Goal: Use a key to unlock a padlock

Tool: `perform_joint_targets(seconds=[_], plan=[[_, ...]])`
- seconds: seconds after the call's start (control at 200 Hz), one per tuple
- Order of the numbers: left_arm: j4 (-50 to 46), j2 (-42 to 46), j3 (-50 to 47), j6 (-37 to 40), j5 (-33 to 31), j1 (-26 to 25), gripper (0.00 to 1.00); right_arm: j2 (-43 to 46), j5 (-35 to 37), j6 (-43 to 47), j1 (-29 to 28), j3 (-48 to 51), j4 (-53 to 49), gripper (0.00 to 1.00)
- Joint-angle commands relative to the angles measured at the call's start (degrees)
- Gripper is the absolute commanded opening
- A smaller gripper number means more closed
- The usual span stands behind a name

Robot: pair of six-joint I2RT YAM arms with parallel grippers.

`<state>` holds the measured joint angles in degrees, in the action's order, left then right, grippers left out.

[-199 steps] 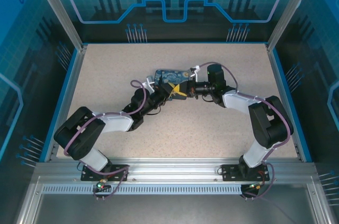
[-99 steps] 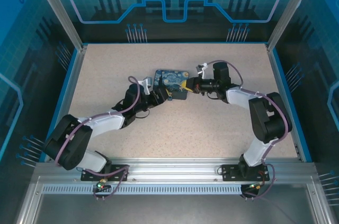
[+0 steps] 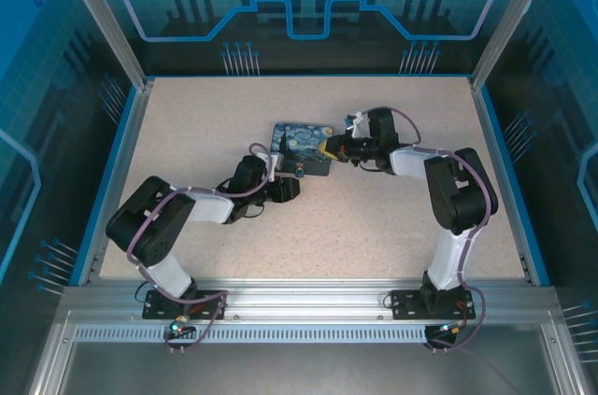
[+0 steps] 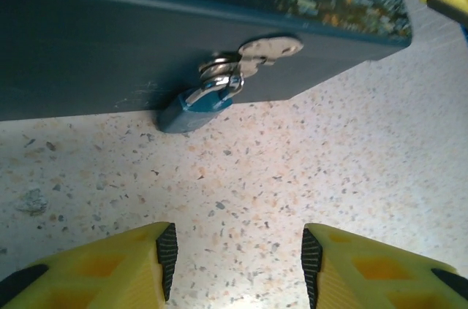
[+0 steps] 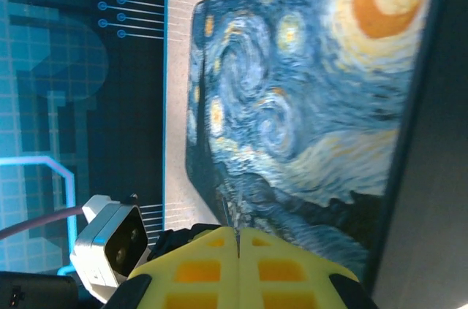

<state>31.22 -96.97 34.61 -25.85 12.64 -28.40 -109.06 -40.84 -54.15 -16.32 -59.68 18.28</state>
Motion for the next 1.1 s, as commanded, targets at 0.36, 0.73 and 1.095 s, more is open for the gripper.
perform_joint_targets(seconds=[0.36,0.73,1.095], plan=[[13.9,-8.8,1.8,12.7,-11.0,-1.5,0.55,-2.9,2.0,1.0,0.3,-1.2,-4.4,0.0],[17.6,-16.0,6.7,12.9,-11.7,-3.3,0.57,-4.1,2.3,2.0,-0.9,-2.1,-6.5,0.0],[23.1,-16.7,7.4,5.5,-6.8,-3.7,0.58,-4.6,2.7,3.0,-1.1,-2.6,-8.2,0.0]])
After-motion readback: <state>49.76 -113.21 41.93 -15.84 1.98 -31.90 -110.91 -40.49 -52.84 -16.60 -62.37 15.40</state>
